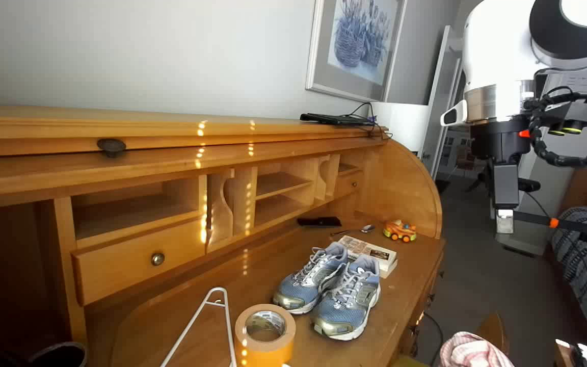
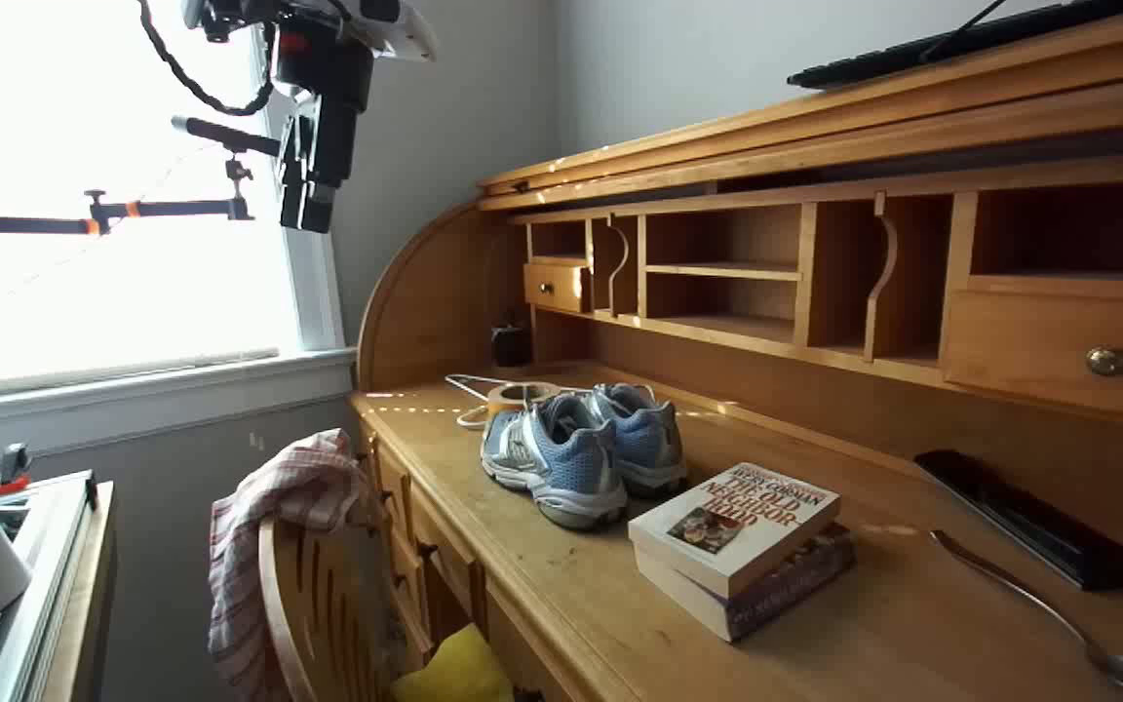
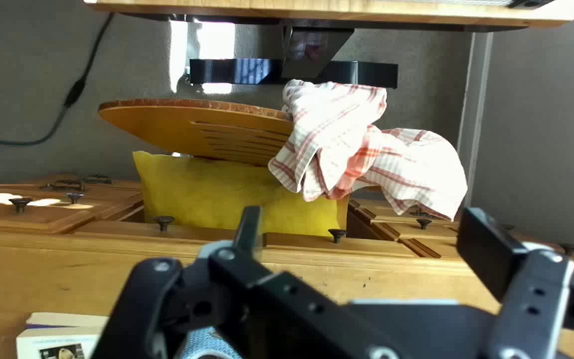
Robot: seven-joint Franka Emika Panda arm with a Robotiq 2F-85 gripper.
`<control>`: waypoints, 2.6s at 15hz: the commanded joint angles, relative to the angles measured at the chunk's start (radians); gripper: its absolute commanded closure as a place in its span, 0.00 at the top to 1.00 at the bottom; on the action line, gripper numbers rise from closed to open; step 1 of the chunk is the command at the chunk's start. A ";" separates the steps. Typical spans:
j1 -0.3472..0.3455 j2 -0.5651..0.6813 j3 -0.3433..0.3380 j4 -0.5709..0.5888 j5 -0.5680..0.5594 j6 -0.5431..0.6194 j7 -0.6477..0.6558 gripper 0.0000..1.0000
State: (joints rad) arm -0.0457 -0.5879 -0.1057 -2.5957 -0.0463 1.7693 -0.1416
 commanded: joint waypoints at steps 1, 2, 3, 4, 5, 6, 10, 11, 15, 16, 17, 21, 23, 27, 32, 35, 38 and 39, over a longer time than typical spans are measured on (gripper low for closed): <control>-0.003 0.000 0.003 0.001 0.002 -0.001 -0.001 1.00; -0.003 0.000 0.003 0.001 0.002 -0.001 -0.001 1.00; -0.003 0.000 0.003 0.001 0.002 -0.001 -0.001 1.00; -0.003 0.000 0.003 0.001 0.002 -0.001 -0.001 1.00; -0.003 0.000 0.003 0.001 0.002 -0.001 -0.001 1.00; -0.003 0.000 0.003 0.001 0.002 -0.001 -0.001 1.00; -0.003 0.000 0.003 0.001 0.002 -0.001 -0.001 1.00; -0.003 0.000 0.003 0.001 0.002 -0.001 -0.001 1.00; -0.009 0.019 0.000 0.019 0.010 -0.005 0.014 1.00; -0.021 0.042 -0.003 0.034 0.009 0.024 0.038 1.00; -0.032 0.058 -0.006 0.047 0.008 0.052 0.063 1.00; -0.074 0.156 -0.027 0.137 -0.002 0.116 0.101 1.00; -0.085 0.209 -0.041 0.184 -0.001 0.142 0.086 1.00; -0.096 0.319 -0.060 0.264 -0.019 0.213 0.052 1.00; -0.113 0.436 -0.083 0.316 -0.042 0.341 0.001 1.00; -0.123 0.501 -0.101 0.342 -0.030 0.399 -0.056 1.00; -0.130 0.553 -0.111 0.358 -0.008 0.434 -0.104 1.00; -0.132 0.573 -0.111 0.364 -0.005 0.443 -0.117 1.00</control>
State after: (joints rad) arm -0.1690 -0.0781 -0.2114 -2.2614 -0.0763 2.1813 -0.2045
